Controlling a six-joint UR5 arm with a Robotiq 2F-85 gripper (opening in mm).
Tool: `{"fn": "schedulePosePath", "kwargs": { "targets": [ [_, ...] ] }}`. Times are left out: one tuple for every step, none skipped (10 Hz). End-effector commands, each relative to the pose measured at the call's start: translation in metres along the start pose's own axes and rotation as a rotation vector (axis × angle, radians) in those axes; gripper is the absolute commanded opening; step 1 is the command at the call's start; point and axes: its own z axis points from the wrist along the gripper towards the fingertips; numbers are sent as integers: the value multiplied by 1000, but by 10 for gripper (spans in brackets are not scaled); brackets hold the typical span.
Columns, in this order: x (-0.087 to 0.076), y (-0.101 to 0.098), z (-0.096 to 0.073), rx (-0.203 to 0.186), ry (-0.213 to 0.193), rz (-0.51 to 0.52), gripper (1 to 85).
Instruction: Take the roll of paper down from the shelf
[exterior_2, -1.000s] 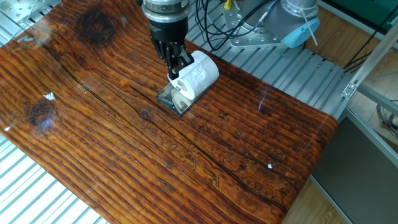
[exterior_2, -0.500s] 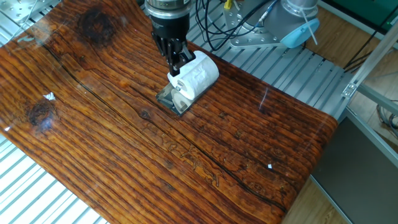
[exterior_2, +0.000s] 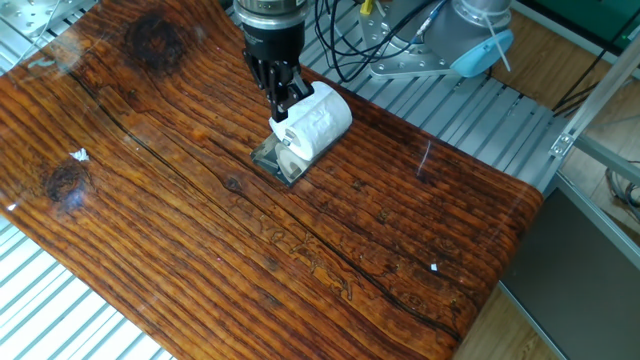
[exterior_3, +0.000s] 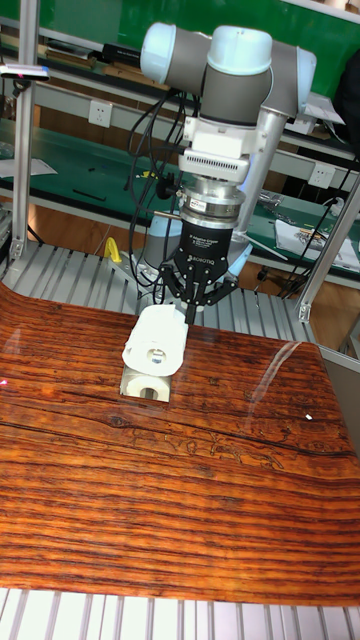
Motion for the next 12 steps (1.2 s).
{"fn": "schedulePosePath", "kwargs": {
  "targets": [
    [-2, 3, -1, -15, -8, -12, 10],
    [-1, 2, -1, -11, -6, -20, 10],
    [-1, 2, -1, -9, -5, -31, 10],
    [2, 1, -1, -5, 7, -32, 10],
    [4, -3, -1, 7, 17, -35, 10],
    [6, -5, -1, 16, 23, -42, 10],
    [8, -6, -1, 22, 30, -49, 10],
    [9, -8, -1, 29, 35, -51, 10],
    [9, -9, -1, 33, 37, -54, 10],
    [11, -10, -2, 34, 43, -52, 10],
    [12, -11, -2, 41, 46, -45, 10],
    [13, -13, -2, 45, 50, -36, 10]
  ]
}}
